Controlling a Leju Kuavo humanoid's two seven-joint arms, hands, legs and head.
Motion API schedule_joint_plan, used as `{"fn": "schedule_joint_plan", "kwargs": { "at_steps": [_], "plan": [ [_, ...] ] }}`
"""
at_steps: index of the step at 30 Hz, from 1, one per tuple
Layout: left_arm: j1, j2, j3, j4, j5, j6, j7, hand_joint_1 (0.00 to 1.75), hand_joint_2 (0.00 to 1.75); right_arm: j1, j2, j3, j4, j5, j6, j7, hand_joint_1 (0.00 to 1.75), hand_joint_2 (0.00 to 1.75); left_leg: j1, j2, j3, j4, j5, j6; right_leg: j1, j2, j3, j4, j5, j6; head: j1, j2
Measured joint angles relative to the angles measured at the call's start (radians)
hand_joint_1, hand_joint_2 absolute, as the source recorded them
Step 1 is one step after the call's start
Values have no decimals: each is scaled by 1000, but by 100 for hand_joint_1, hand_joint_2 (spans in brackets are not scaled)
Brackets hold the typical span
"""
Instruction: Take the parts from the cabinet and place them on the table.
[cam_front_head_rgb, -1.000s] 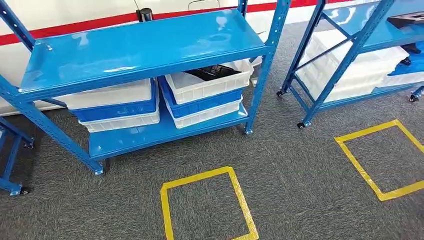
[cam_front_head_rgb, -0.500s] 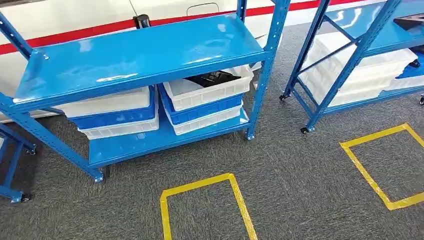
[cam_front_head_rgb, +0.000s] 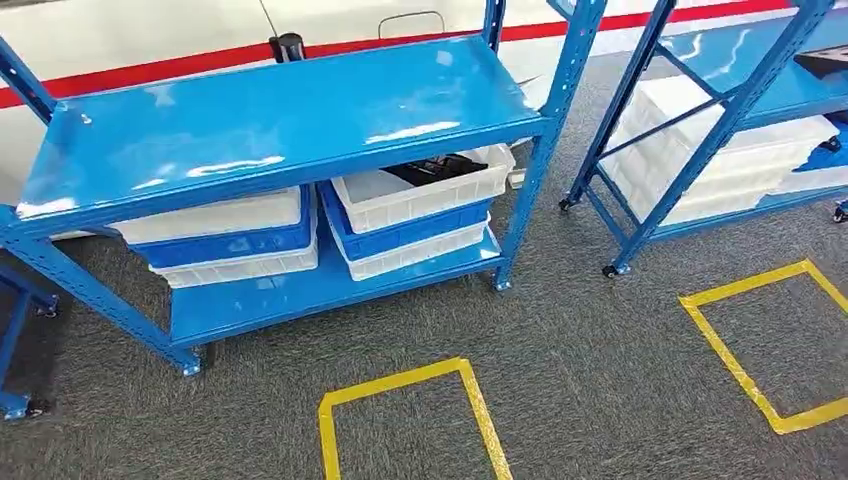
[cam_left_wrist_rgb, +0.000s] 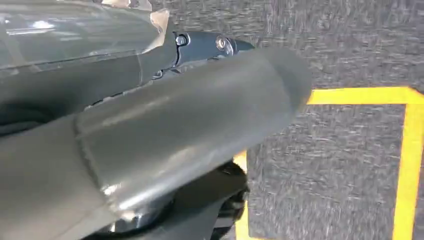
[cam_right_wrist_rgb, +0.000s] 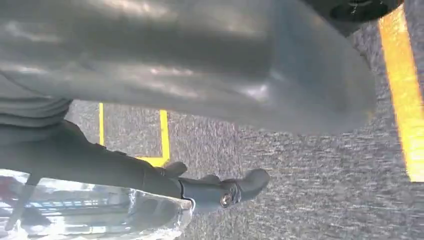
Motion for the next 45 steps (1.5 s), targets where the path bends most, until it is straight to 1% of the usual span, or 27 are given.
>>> {"fn": "schedule_joint_plan", "kwargs": {
  "at_steps": [3, 4, 5, 7, 8, 10, 12, 14, 15, 17, 18, 19, 20, 23, 25, 28, 29, 30, 32, 34, 35, 36, 38, 39, 41, 43, 45],
  "plan": [
    [-2, 0, 0, 0, 0, 0, 0, 0, 0, 3, 0, 0, 0, 1, 1, 0, 0, 0, -4, -1, 9, 0, -13, 13, 3, 1, -148, 230, -65, -4, 0, 0],
    [-1, 0, 1, 0, 0, 0, 0, 0, 0, 5, 0, 0, 0, 1, 2, 0, 0, 0, -5, -4, 15, 0, -18, 13, 2, 1, -172, 248, -54, 2, 2, 0],
    [0, 0, 1, 0, 1, 0, 1, 0, 0, 7, 0, 0, 0, 1, 2, 0, 0, 0, -5, -7, 23, 0, -24, 11, 2, 1, -172, 223, -30, 10, 1, 0],
    [0, 0, 2, 0, 1, 0, 1, 0, 0, 7, -2, 0, 0, 1, 2, 0, 0, 0, -4, -12, 44, 0, -39, 5, 0, 1, -114, 58, 66, 30, 3, 0],
    [1, 0, 2, 0, 1, 0, 1, 0, 0, 7, -3, 0, 0, 1, 2, 0, 0, 0, -5, -12, 50, 0, -48, 0, -1, -1, -84, -25, 105, 34, 4, 0],
    [-1, 0, 2, 0, 1, 1, 1, 0, 0, 4, -3, 0, 0, 1, 3, 0, 0, 0, -14, -13, 54, 2, -70, -14, 3, 0, -68, -48, 109, 4, 5, 0],
    [-1, 0, 2, 0, 1, 3, 1, 0, 0, 5, -4, 0, 0, 3, 3, 0, 0, 0, -9, -12, 61, -7, -73, -23, 10, 1, -68, -48, 103, -12, 3, 0],
    [-1, 0, 2, -2, 2, 8, 1, 0, 0, 5, -2, 0, 0, 6, 3, 0, 0, 0, -4, -8, 66, 6, -85, -35, -6, 3, -55, -55, 102, -25, 3, 0],
    [-2, -1, 2, -2, 2, 10, 1, 0, 0, 5, -2, 0, 0, 8, 3, 0, 0, 0, -5, -4, 46, 55, -110, -41, -6, 2, -48, -55, 95, -36, -3, 0],
    [-2, 0, 2, -2, 3, 12, 1, 0, 0, 4, -2, 0, 0, 11, 3, 0, 0, 0, -2, -3, -35, 200, -177, -50, -5, 0, -39, -55, 86, -46, -2, 0],
    [-2, 0, 2, -2, 3, 14, 1, 0, 0, 4, -2, 0, 0, 13, 3, 0, 0, 0, -1, -3, -98, 296, -208, -54, -4, 1, -35, -55, 80, -50, -1, 0],
    [0, 0, 2, -2, 4, 14, 2, 0, 0, 4, -2, 0, 0, 15, 3, 0, 0, 0, 1, -2, -132, 334, -201, -55, -3, 2, -29, -55, 74, -49, -3, 0],
    [1, 0, 2, -2, 5, 14, 3, 0, 0, 5, -2, 0, 0, 16, 3, 0, 0, 0, 1, -2, -140, 320, -169, -55, -4, 3, -21, -55, 69, -49, -1, 0],
    [0, 0, 2, -2, 8, 17, 3, 0, 0, 5, 0, 0, 0, 20, 3, 0, 0, 0, 1, -1, -58, 68, 12, -39, -3, 7, 14, -56, 45, -40, -2, 0],
    [-1, 0, 2, -2, 12, 19, 3, 0, 0, 2, 1, 0, 0, 22, 4, 0, 0, 0, -7, -2, -37, 31, -4, -31, 9, 9, 14, -58, 29, -26, -2, 0],
    [-1, 0, 3, -2, 14, 21, 3, 0, 0, -2, 2, 0, 0, 27, 5, 0, 0, 0, -17, -3, -31, 23, -9, -12, 3, 8, 26, -71, 23, -9, -3, 0],
    [1, -1, 3, -3, 14, 22, 3, 0, 0, -2, 1, 0, -1, 30, 5, 0, 0, 0, -3, -3, -8, 4, 0, -1, 6, 4, 34, -62, 18, -4, -2, 0],
    [1, -1, 4, -3, 14, 24, 2, 0, 0, -2, 1, 0, -1, 30, 5, 0, 0, 0, -6, -3, 3, -5, 0, 2, 4, 3, 21, -35, 10, -4, 1, 0],
    [-1, -2, 7, -3, 15, 26, 2, 0, 0, -1, 1, 0, -1, 32, 5, 0, 0, 0, -6, 0, 14, -7, -6, 11, 4, 3, -66, 116, -46, -10, 2, 0],
    [-1, -3, 8, -3, 19, 39, 3, 0, 0, 2, 0, 0, -1, 35, 6, 0, 0, 0, -7, -2, 24, -6, -20, 13, 3, 3, -157, 243, -68, -2, 1, 0],
    [-1, -4, 10, -3, 23, 47, 3, 0, 0, 4, 0, 0, -1, 35, 6, 0, 0, 0, -6, -5, 33, -6, -27, 12, 3, 3, -172, 240, -51, 7, 2, 0],
    [-1, -7, 12, -3, 24, 54, 3, 0, 0, 5, -2, 0, -1, 35, 6, -1, 0, 0, -5, -8, 43, -6, -35, 9, 2, 2, -162, 189, -11, 20, 2, 0],
    [-1, -12, 15, -3, 25, 57, 5, 0, 0, 4, -6, 0, -1, 36, 6, -2, 0, 0, -3, -11, 70, -6, -54, 0, -4, 1, -99, 11, 91, 42, 2, 0],
    [-1, -13, 16, -3, 25, 61, 5, 0, 0, 5, -6, 0, 0, 36, 7, -3, 0, 0, -4, -10, 69, -6, -65, -8, -7, -2, -83, -38, 118, 39, 5, 0],
    [-6, -15, 17, -3, 25, 62, 6, 0, 0, 0, -6, 0, 0, 37, 8, -4, 0, 0, -12, -11, 81, -6, -85, -19, 2, 2, -68, -44, 108, 6, 2, 0],
    [-11, -15, 19, -4, 25, 63, 6, 0, 0, 0, -7, 0, 0, 38, 8, -4, 0, 0, -6, -10, 87, -15, -88, -25, 5, 2, -67, -44, 102, -10, 3, 0],
    [-12, -16, 23, -5, 26, 63, 6, 0, 0, 1, -6, 0, 0, 38, 8, -5, 0, 0, -2, -6, 86, 13, -105, -37, -6, 4, -54, -50, 99, -28, -1, 0]
  ]
}}
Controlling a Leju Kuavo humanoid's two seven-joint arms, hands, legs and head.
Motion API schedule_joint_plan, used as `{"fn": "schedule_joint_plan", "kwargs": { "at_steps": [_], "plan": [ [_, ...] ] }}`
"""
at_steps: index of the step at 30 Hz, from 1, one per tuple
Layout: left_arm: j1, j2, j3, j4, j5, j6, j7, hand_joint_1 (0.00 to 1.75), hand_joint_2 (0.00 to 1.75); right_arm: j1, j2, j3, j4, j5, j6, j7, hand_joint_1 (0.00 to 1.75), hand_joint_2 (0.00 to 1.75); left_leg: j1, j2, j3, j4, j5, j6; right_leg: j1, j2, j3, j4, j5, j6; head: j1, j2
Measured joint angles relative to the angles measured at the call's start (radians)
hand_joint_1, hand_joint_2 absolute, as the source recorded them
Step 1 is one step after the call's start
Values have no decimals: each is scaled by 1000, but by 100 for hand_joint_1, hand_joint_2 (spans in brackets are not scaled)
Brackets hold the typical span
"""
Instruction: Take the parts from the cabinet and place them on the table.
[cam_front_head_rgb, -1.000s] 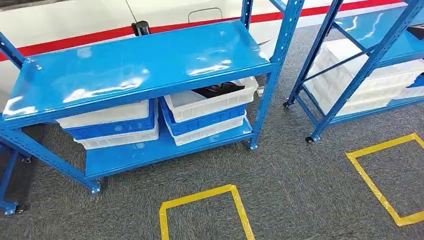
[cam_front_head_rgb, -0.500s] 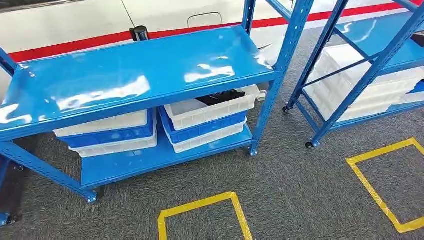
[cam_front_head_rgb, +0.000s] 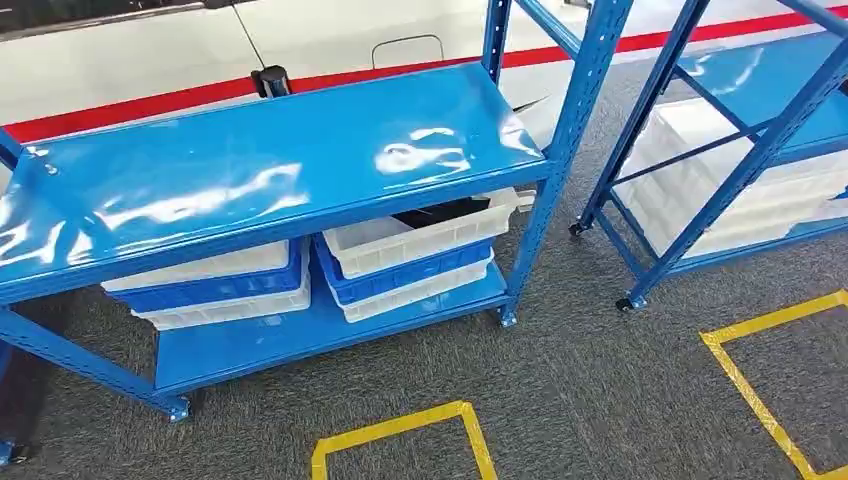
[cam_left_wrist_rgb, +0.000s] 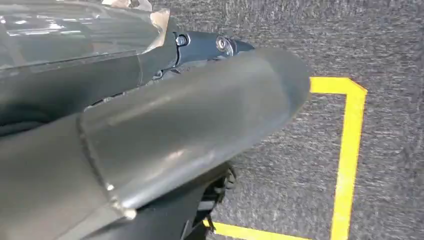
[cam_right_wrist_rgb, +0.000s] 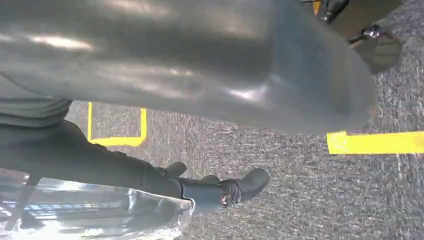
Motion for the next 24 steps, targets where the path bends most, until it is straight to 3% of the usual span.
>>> {"fn": "schedule_joint_plan", "kwargs": {
  "at_steps": [1, 3, 4, 5, 7, 8, 9, 10, 12, 14, 15, 16, 21, 24],
  "plan": [
    [-1, 0, 1, 0, 0, 0, 0, 0, 0, 0, 0, 0, 0, 0, 0, -1, 0, 0, 1, 3, -32, 62, -31, -5, 0, -1, 5, 0, -5, -9, -3, 0],
    [-1, 0, 3, 0, 0, 0, 0, 0, 0, -1, 0, 0, 0, 0, 0, -5, 0, 0, 3, 4, -132, 227, -95, -12, 3, -3, 12, 0, -14, -20, -2, 0],
    [0, 0, 3, 0, 1, 0, 0, 0, 0, -1, 0, 0, 0, 0, 0, -5, 0, 0, 4, 4, -181, 292, -106, -13, 4, -2, 16, 0, -19, -21, -2, 0],
    [1, 0, 3, 0, 1, 1, 1, 0, 0, -1, 0, 0, 0, 0, 0, -5, 0, 0, 4, 4, -204, 303, -89, -13, 5, -1, 21, 0, -23, -21, -2, 0],
    [0, 0, 3, 0, 1, 2, 1, 0, 0, 2, 0, 0, 0, 1, 0, -6, 0, 0, 4, 5, -189, 215, 1, -6, 6, 1, 37, 0, -33, -19, -2, 0],
    [0, 0, 3, 0, 1, 2, 1, 0, 0, 2, 1, 0, 0, 1, 0, -6, 0, 0, 2, 5, -147, 101, 75, 4, 8, 3, 50, -1, -40, -16, -2, 0],
    [0, 0, 3, 0, 1, 3, 1, 0, 0, 2, 2, 0, 0, 2, 0, -6, 0, 0, -1, 6, -121, 30, 111, 16, 8, 3, 46, -2, -46, -14, -3, 0],
    [-1, 1, 3, 0, 1, 3, 1, 0, 0, 0, 4, 0, 0, 4, 0, -7, 0, 0, -7, 7, -114, 16, 95, 17, 17, 4, 53, -1, -55, -5, 2, 0],
    [-3, 0, 3, -1, 1, 8, 1, 0, 0, -2, 4, 0, 0, 4, 0, -7, 0, 0, -14, 5, -113, 15, 91, 23, 10, 3, 56, -6, -58, 6, 0, 0],
    [-2, 0, 4, -1, 3, 11, 1, 0, 0, -5, 5, 0, 0, 4, 0, -7, 0, 0, -18, 3, -100, -3, 99, 36, 12, 0, 71, -30, -53, 20, -2, 0],
    [0, -2, 5, -1, 6, 12, 3, 0, 0, -2, 3, 0, 0, 4, 0, -7, 0, 0, -16, 3, -78, -22, 118, 16, 18, -3, 79, -22, -45, 16, 1, 0],
    [-1, -2, 5, -1, 6, 18, 4, 0, 0, -1, 4, 0, 0, 4, 0, -7, 0, 0, -12, 2, -74, -31, 121, 6, 16, -2, 84, -39, -33, 12, 4, 0],
    [-3, -4, 5, -1, 5, 24, 7, 0, 0, -5, 3, 0, 0, 19, 0, -5, 0, 0, -17, 3, -81, -32, 120, 13, 18, -2, 97, -61, -36, 10, 6, 0],
    [-3, -4, 6, -1, 5, 26, 7, 0, 0, -5, 1, 0, 0, 23, 0, -5, 0, 0, -19, 3, -78, -32, 113, 25, 17, -2, 93, -65, -39, 13, 7, 0]
  ]
}}
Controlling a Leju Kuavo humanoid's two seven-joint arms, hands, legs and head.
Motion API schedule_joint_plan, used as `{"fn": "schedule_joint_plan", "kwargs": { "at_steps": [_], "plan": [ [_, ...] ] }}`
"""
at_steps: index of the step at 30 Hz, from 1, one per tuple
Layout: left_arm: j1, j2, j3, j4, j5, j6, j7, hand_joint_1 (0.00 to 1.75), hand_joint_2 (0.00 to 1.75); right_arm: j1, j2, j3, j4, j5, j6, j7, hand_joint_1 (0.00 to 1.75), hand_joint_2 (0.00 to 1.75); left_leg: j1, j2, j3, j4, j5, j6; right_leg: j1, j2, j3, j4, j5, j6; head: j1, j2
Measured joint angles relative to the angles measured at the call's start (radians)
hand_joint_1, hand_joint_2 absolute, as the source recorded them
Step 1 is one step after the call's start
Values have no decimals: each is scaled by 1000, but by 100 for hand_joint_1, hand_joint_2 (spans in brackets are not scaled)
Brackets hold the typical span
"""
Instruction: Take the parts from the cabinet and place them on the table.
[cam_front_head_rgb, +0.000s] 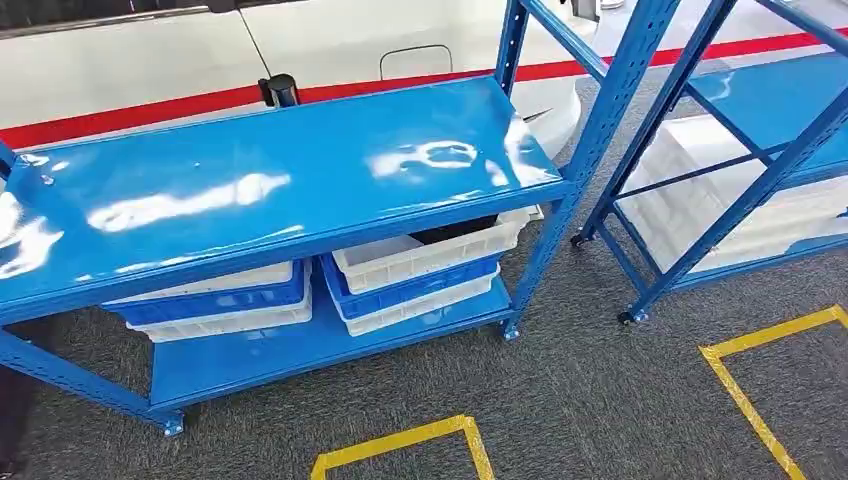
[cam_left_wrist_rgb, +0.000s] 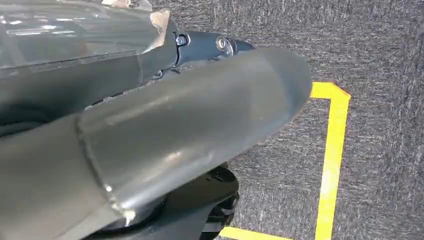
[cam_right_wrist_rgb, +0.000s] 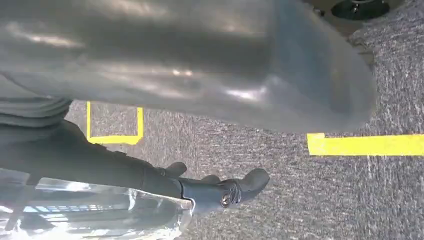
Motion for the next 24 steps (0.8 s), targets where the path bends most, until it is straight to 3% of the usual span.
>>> {"fn": "schedule_joint_plan", "kwargs": {
  "at_steps": [2, 3, 4, 5, 6, 7, 9, 10, 11, 12, 13, 14, 15, 16, 17, 18, 21, 22, 24],
  "plan": [
    [0, 0, 0, 0, 0, 1, -2, 0, 0, 0, -1, 0, 0, 2, 0, 0, 0, 0, -1, 0, 1, 0, 0, 1, -1, 0, 0, -1, 0, 1, 0, 0],
    [0, 0, 0, 0, 0, 2, -3, 0, 0, 1, 0, 0, 0, 3, 0, 0, 0, 0, -7, 0, -2, 5, -4, 6, -7, 0, 1, -9, 4, 6, -1, 0],
    [0, 1, 0, 0, 0, 3, -4, 0, 0, 1, 1, 0, 0, 5, 0, 0, 0, 0, -8, -1, 0, 2, -10, 22, -16, -2, 4, -14, 6, 21, -3, 0],
    [0, 1, 0, 0, 0, 3, -4, 0, 0, 0, 1, 0, 0, 5, 0, 1, 0, 0, -5, 0, 5, -10, -3, 31, -9, -1, 7, -20, 7, 27, -5, 0],
    [0, 0, 0, 0, 0, 3, -5, 0, 0, 0, 0, 0, 0, 5, 0, 1, 0, 0, 9, 0, 19, -29, 12, 35, -11, -1, 10, -4, 5, 28, -3, 0],
    [0, -1, 0, 0, 0, 3, -5, 0, 0, 0, -1, 0, 0, 5, 0, 1, 0, 0, 9, 2, 22, -36, 13, 38, -10, -1, -6, 33, -16, 23, -2, 0],
    [-1, -1, 1, 0, 0, 3, -5, 0, 0, 1, -2, 0, 0, 5, 0, 1, 0, 0, 10, 4, 23, -35, 14, 41, -11, 0, -93, 190, -89, 8, -2, 0],
    [0, -1, 1, 0, 0, 3, -5, 0, 0, 2, -3, 0, 0, 5, 0, 1, 0, 0, 10, 3, 22, -35, 13, 40, -11, 0, -141, 275, -116, 8, -2, 0],
    [0, -1, 1, 0, 0, 3, -5, 0, 0, 5, -4, 0, 0, 5, 0, 1, 0, 0, 10, 2, 23, -34, 12, 38, -13, 0, -167, 315, -120, 14, -1, 0],
    [0, -1, 1, 0, 0, 3, -5, 0, 0, 7, -4, 0, 0, 5, 0, 2, 0, 0, 12, 1, 25, -34, 9, 34, -17, -1, -170, 306, -105, 23, -3, 0],
    [1, -1, 1, 0, 0, 3, -5, 0, 0, 7, -4, 0, 0, 5, 0, 2, 0, 0, 16, 0, 29, -32, 6, 27, -23, -1, -146, 245, -69, 39, -1, 0],
    [1, -1, 1, 0, 0, 3, -5, 0, 0, 6, -5, 0, 0, 5, 0, 2, 0, 0, 21, -15, 33, -27, 0, 17, -30, 1, -105, 152, -24, 56, -2, 0],
    [0, -1, 1, 0, 0, 2, -5, 0, 0, 7, -5, 0, 0, 5, 0, 2, 0, 0, 26, -18, 32, -15, -7, 5, -40, 18, -61, 56, 14, 72, -1, 0],
    [-1, 0, 1, -1, 0, 2, -5, 0, 0, 8, -3, 0, 2, 5, 1, 2, 0, 0, 22, -20, 28, -5, -17, -7, -36, 32, -54, 47, 20, 71, 2, 0],
    [-3, 0, 1, 0, 0, 2, -6, 0, 0, 11, -1, 0, 2, 5, 1, 2, 0, 0, 19, -27, 28, 5, -27, -17, -33, 21, -48, 39, 22, 50, 6, 0],
    [-2, 0, 1, -1, 0, 2, -8, 0, 0, 10, -2, 0, 2, 6, 1, 2, 0, 0, 18, -29, 26, 3, -23, -21, -29, 16, -51, 45, 22, 37, 0, 0],
    [0, 1, 1, -1, 0, 0, -13, 0, 0, 8, -3, 0, 2, 10, 1, 3, 0, 0, 32, -34, 25, 8, -29, -31, -31, 1, -49, 46, 21, 14, -3, 0],
    [-1, 1, 1, -1, 0, -2, -14, 0, 0, 8, -3, 0, 2, 11, 1, 2, 0, 0, 31, -15, 11, 40, -50, -34, -29, -4, -47, 46, 19, 9, -4, 0],
    [-3, 1, 1, -1, 0, -2, -14, 0, 0, 8, -3, 0, 2, 11, 1, 2, 0, 0, 31, -4, -69, 193, -124, -41, -22, -20, -46, 46, 14, -3, -5, 0]
  ]
}}
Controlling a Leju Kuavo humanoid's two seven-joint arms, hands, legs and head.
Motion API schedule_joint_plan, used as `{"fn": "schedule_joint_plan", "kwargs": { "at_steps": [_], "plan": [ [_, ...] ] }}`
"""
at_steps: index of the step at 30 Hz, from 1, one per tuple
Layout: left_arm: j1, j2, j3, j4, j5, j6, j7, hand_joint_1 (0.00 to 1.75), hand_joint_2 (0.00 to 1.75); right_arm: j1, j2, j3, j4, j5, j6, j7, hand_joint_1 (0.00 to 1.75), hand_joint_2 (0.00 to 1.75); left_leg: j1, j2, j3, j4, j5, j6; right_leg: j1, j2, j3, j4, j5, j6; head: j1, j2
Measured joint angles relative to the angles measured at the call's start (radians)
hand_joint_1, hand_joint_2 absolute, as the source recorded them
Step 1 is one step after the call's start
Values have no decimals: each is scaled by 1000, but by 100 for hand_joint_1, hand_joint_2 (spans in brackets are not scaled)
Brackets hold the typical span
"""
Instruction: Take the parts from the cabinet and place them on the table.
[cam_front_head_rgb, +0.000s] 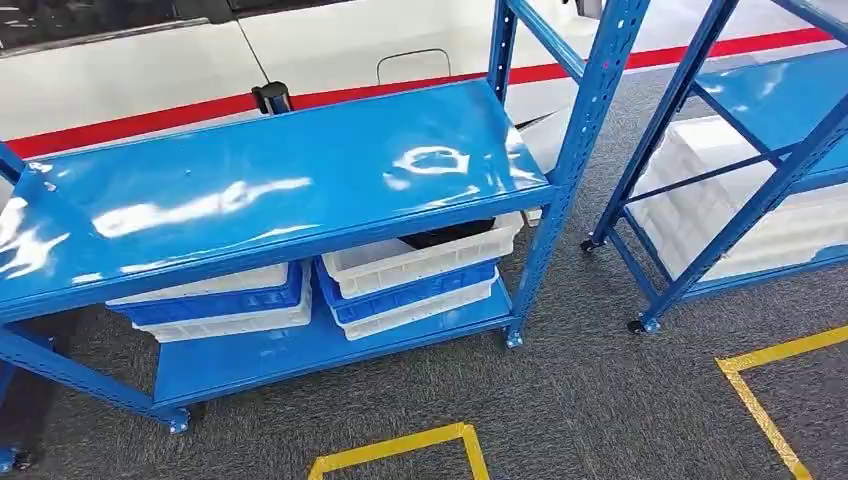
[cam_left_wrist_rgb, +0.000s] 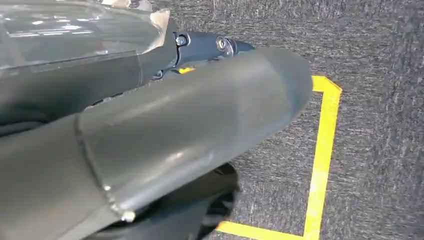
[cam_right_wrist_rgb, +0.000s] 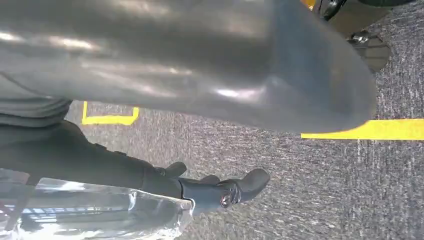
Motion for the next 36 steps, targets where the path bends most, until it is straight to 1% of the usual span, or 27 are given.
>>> {"fn": "schedule_joint_plan", "kwargs": {
  "at_steps": [1, 2, 3, 4, 5, 6, 7, 8, 11, 12, 13, 14, 15, 16, 17, 18, 19, 21, 22, 23, 24, 25, 26, 27, 28, 34, 36],
  "plan": [
    [1, 0, 0, 0, 0, 0, 0, 0, 0, 1, 0, 0, 0, 0, 0, 0, 0, 0, 0, 3, -46, 80, -27, -1, 4, -9, 0, 0, -3, -4, 0, 0],
    [2, 0, 0, 0, 0, 0, 0, 0, 0, 1, 0, 0, 0, 1, 0, 0, 0, 0, 0, 3, -76, 127, -34, 0, 7, -16, 2, 0, -5, -7, 0, 0],
    [4, 0, 0, 0, 0, 0, 0, 0, 0, 0, -1, 0, 0, 1, 0, 0, 0, 0, 0, 5, -86, 129, -15, 5, 11, -25, 5, 0, -7, -10, 0, 0],
    [4, 1, 0, 0, 0, 0, 0, 0, 0, 0, -1, 0, 0, 2, 0, 0, 0, 0, -1, 7, -71, 87, 23, 11, 14, -34, 10, 0, -10, -15, 0, 0],
    [4, 1, 0, 0, 0, 0, 0, 0, 0, -2, 0, 0, 0, 2, 0, 0, 0, 0, -4, 12, -39, 14, 71, 20, 17, -42, 16, 0, -14, -18, 0, 0],
    [3, 1, 0, 0, 0, 0, 0, 0, 0, -3, 0, 0, 0, 2, 0, 0, 0, 0, -10, 34, 3, -78, 119, 33, 19, -51, 23, 0, -18, -20, 0, 0],
    [2, 1, 0, 0, 0, 0, 0, 0, 0, -3, 2, 0, 0, 2, 0, 0, 0, 0, -23, 94, 33, -145, 136, 49, 20, -56, 22, -1, -21, -20, 0, 0],
    [-1, 2, 0, 0, 0, 0, 0, 0, 0, -3, 4, 0, 0, 2, 0, 0, 0, 0, -35, 125, 41, -161, 118, 53, 33, -66, 31, 2, -29, -12, 2, 0],
    [-2, 2, 0, 0, 0, 0, 0, 0, 0, -5, 3, 0, 0, 3, 0, 0, 0, 0, -41, 77, 31, -162, 121, 52, 28, -104, 36, -8, -32, -3, 0, 0],
    [-1, 1, 0, 0, 0, 0, 0, 0, 0, -7, 4, 0, 0, 3, 0, 0, 0, 0, -30, 59, 44, -179, 134, 58, 38, -108, 37, -5, -39, 5, 1, 0],
    [1, 0, 0, 0, 0, 0, 0, 0, 0, -8, 2, 0, 0, 3, 0, 0, 0, 0, -29, 52, 47, -186, 138, 57, 26, -62, 30, 15, -47, 8, 2, 0],
    [-2, 0, 1, 0, -1, 0, 0, 0, 0, -6, 2, 0, 0, 3, 0, 0, 0, 0, -25, 38, 47, -187, 141, 64, 27, -17, 3, 72, -76, 3, 3, 0],
    [-3, 0, 0, 0, -2, 0, 1, 0, 0, -5, 2, 0, 0, 3, 0, 0, 0, 0, -25, 23, 46, -187, 140, 65, 24, 3, -39, 152, -110, -2, 7, 0],
    [-3, 0, 0, 0, -2, -2, 1, 0, 0, -3, 2, 0, 0, 3, 0, 0, 0, 0, -25, 7, 46, -187, 140, 66, 23, 10, -80, 231, -138, -4, 6, 0],
    [-3, -1, 0, 0, -2, -2, 1, 0, 0, -2, 1, 0, 0, 3, 0, 0, 0, 0, -25, -11, 46, -187, 140, 65, 22, 12, -117, 293, -152, -1, 6, 0],
    [-2, -1, 0, 0, -2, -1, 2, 0, 0, -1, 1, -1, 0, 3, 0, 0, 0, 0, -25, -26, 47, -187, 140, 65, 21, 13, -132, 308, -145, 6, 6, 0],
    [-1, -1, 0, 0, -2, -2, 2, 0, 0, 0, 0, -1, 0, 2, 0, 0, 0, 0, -25, -42, 49, -186, 139, 64, 20, 14, -126, 278, -120, 18, 6, 0],
    [-1, -1, 0, 0, -4, -2, 4, 0, 0, -3, -2, -2, 0, 0, 0, 0, 0, 0, -21, -75, 55, -182, 134, 57, 11, 30, -56, 107, -31, 45, 5, 0],
    [-1, -1, 0, 0, -4, -1, 7, 0, 0, -2, -2, -2, 0, -2, 0, -2, 0, 0, -20, -86, 55, -178, 131, 51, 3, 69, -25, 27, 1, 52, 8, 0],
    [-2, -1, 0, 0, -2, 7, 18, 0, 0, 1, -2, -4, 0, -8, 0, -2, 0, 0, -29, -93, 53, -166, 123, 42, 7, 88, -28, 9, -1, 42, 10, 0],
    [-2, -1, 0, 0, 3, 16, 32, 0, 175, -7, -1, -6, 0, -11, -2, -2, 0, 0, -26, -96, 51, -168, 120, 38, 7, 74, -26, 9, 1, 26, 10, 0],
    [-1, -1, 1, 0, 3, 29, 50, 0, 175, -12, -1, -10, 0, -14, -3, -2, 0, 0, -26, -98, 50, -172, 119, 37, 9, 73, -18, 7, 3, 18, 6, 0],
    [0, 0, 0, 0, 3, 40, 62, 0, 175, -11, 0, -13, 0, -15, -7, -2, 0, 0, -25, -95, 49, -168, 117, 56, 3, 73, -17, 5, 5, 16, 7, 0],
    [0, 0, 0, 0, 3, 49, 72, 0, 175, -11, 0, -17, 0, -15, -13, -2, 0, 0, -25, -95, 49, -168, 121, 70, 6, 73, -18, 6, 5, 15, 5, 0],
    [0, 0, 0, 0, 3, 58, 78, 0, 175, -10, 0, -19, 0, -15, -19, -1, 0, 175, -24, -94, 50, -170, 121, 70, 8, 73, -18, 6, 6, 15, 6, 0],
    [-2, 0, 2, 0, 5, 110, 122, 0, 175, -10, 3, -29, 0, -15, -44, 19, 0, 175, -23, -92, 58, -179, 120, 68, 11, 74, -16, 6, 3, 10, 5, 0],
    [0, 5, -7, -1, 11, 113, 151, 0, 175, -8, 2, -25, -2, -35, -43, 47, 0, 175, -21, -92, 60, -181, 118, 55, 13, 74, -15, 7, 1, 8, 5, 0]
  ]
}}
